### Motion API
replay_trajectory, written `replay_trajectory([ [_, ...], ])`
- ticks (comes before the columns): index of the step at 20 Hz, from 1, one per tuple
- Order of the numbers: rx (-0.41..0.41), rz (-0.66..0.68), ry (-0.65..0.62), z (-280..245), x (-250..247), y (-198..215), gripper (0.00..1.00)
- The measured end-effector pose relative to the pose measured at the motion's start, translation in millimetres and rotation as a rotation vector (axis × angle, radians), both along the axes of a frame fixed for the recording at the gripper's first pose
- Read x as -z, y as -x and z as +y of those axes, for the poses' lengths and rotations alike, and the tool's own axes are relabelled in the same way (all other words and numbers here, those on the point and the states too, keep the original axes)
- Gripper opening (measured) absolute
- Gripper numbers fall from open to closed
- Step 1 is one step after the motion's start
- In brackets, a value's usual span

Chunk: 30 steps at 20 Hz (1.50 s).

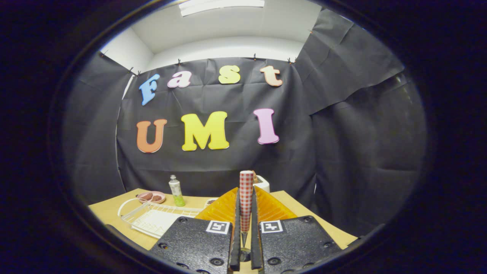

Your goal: Take the plate from the dish rack, then take the spoon from the basket and place it into the plate.

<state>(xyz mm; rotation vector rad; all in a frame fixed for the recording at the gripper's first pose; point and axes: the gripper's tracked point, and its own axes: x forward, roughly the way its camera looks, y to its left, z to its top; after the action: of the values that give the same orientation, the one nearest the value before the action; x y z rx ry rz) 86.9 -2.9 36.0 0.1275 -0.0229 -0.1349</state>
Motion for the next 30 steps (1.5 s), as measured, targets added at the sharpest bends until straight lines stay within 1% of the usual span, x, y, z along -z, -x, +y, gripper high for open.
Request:
replay_trajectory([
  [4, -0.005, 0.033, -0.027, 17, 14, 4, 0.16],
  [7, -0.037, 0.057, -0.048, 36, 25, 5, 0.16],
  [10, -0.043, 0.056, -0.051, 48, 34, 6, 0.16],
  [13, -0.084, 0.062, -0.078, 72, 50, 8, 0.16],
  [17, -0.111, 0.089, -0.083, 98, 79, 7, 0.16],
  [20, -0.149, 0.061, -0.135, 128, 93, 12, 0.17],
  [23, -0.146, 0.029, -0.154, 148, 107, 21, 0.18],
  [26, -0.14, 0.05, -0.097, 159, 124, 22, 0.18],
  [30, -0.138, 0.089, -0.098, 153, 136, 24, 0.19],
])
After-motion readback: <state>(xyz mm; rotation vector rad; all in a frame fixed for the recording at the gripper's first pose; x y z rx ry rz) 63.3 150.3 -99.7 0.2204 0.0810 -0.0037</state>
